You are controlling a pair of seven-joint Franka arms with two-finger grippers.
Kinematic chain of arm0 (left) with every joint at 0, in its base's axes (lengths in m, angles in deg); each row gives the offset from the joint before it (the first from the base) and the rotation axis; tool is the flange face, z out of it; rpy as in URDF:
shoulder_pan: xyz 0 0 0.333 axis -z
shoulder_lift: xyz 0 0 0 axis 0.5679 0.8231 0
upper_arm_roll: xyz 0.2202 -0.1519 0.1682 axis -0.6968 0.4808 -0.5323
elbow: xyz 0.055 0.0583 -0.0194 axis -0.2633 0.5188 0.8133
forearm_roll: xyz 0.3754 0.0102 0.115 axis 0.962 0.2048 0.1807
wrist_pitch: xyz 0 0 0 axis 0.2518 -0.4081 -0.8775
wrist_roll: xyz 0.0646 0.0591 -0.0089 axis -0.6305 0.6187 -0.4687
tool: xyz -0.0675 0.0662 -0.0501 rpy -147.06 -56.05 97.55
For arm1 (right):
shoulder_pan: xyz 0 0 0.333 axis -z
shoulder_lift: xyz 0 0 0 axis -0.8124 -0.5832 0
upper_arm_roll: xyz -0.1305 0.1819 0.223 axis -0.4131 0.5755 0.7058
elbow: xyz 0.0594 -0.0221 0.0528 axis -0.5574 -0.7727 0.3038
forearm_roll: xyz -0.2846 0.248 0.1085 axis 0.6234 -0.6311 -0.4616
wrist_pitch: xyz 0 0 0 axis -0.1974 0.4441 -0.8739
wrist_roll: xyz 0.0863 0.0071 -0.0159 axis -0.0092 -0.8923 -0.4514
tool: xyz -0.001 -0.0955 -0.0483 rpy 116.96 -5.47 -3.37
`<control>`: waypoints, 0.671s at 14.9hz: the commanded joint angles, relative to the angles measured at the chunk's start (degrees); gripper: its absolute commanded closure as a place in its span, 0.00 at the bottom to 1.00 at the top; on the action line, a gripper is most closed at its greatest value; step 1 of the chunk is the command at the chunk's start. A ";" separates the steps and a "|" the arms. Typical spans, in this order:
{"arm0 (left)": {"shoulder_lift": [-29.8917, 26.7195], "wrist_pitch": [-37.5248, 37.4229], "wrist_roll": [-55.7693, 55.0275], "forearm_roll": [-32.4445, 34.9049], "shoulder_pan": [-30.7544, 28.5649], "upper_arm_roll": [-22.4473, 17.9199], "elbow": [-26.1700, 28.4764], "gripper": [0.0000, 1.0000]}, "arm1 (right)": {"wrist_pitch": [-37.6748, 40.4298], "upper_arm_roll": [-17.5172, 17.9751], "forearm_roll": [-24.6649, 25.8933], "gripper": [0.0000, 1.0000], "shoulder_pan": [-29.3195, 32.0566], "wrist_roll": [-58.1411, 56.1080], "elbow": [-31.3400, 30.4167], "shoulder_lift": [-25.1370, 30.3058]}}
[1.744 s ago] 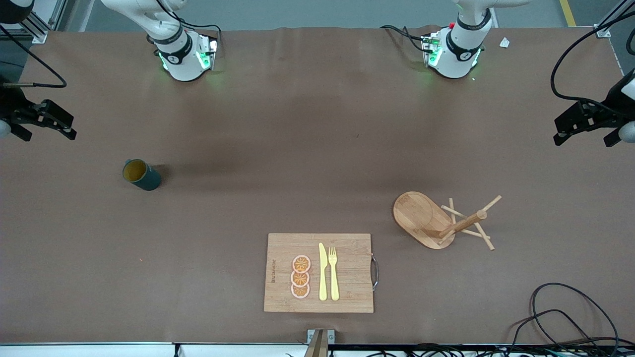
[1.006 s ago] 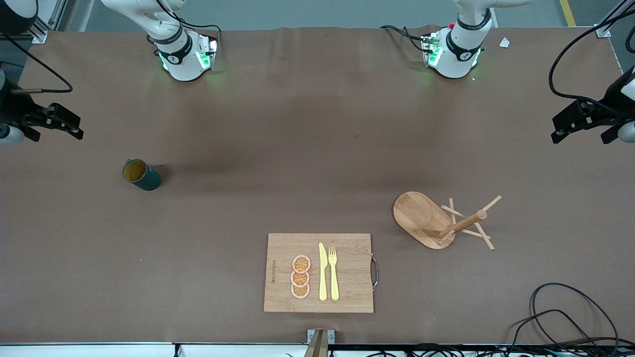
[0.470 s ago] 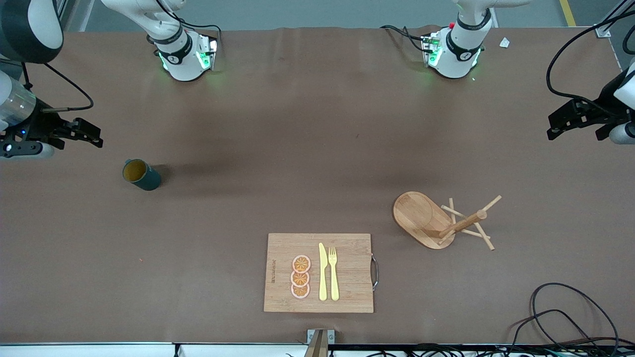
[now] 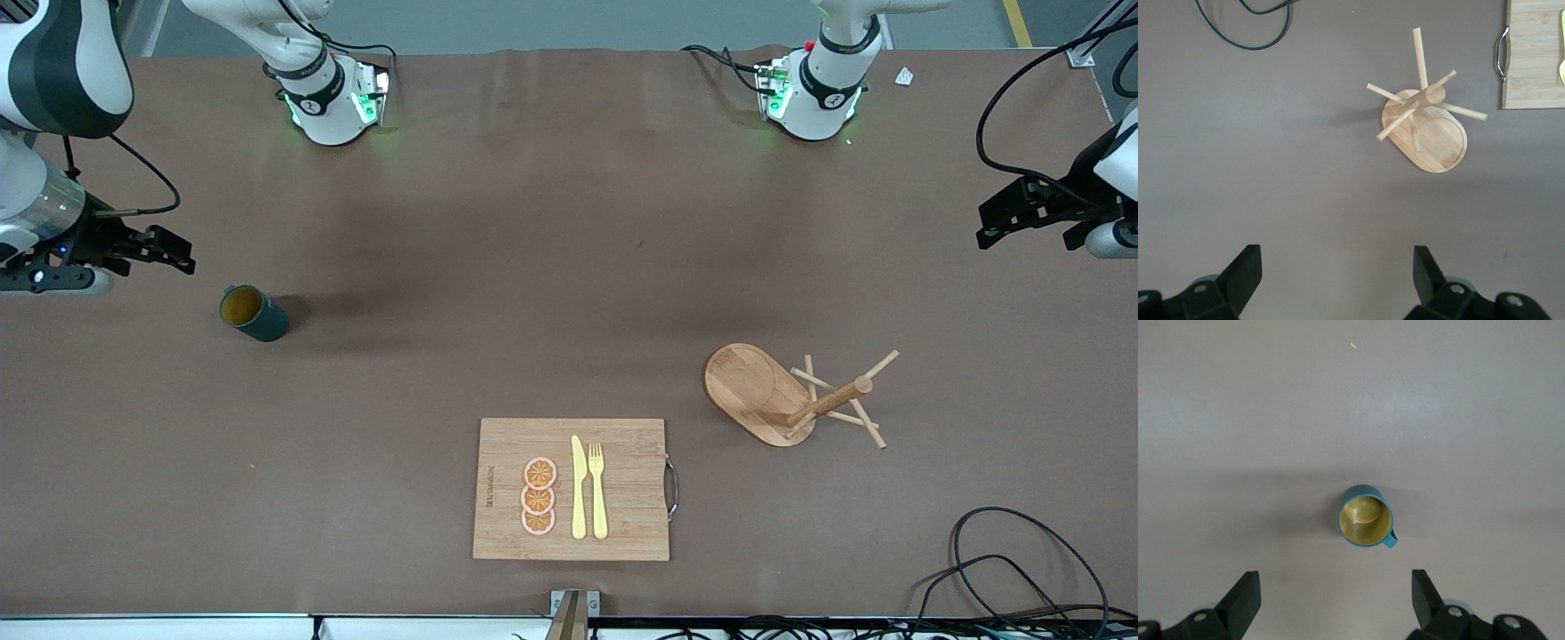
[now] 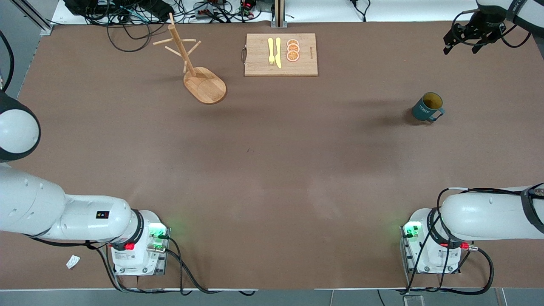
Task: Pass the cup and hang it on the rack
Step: 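Move the right gripper down over the teal mug rim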
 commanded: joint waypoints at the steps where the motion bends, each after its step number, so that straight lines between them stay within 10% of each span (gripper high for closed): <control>1: 0.77 -1.28 -0.62 0.32 0.14 0.21 -1.91 0.00 | -2.25 0.30 -1.09 0.00 0.65 -0.88 -4.30 2.16; 10: 0.77 -1.28 -0.53 0.32 0.14 0.21 -1.91 0.00 | -9.71 0.30 -1.18 0.00 0.73 -0.79 -11.41 2.16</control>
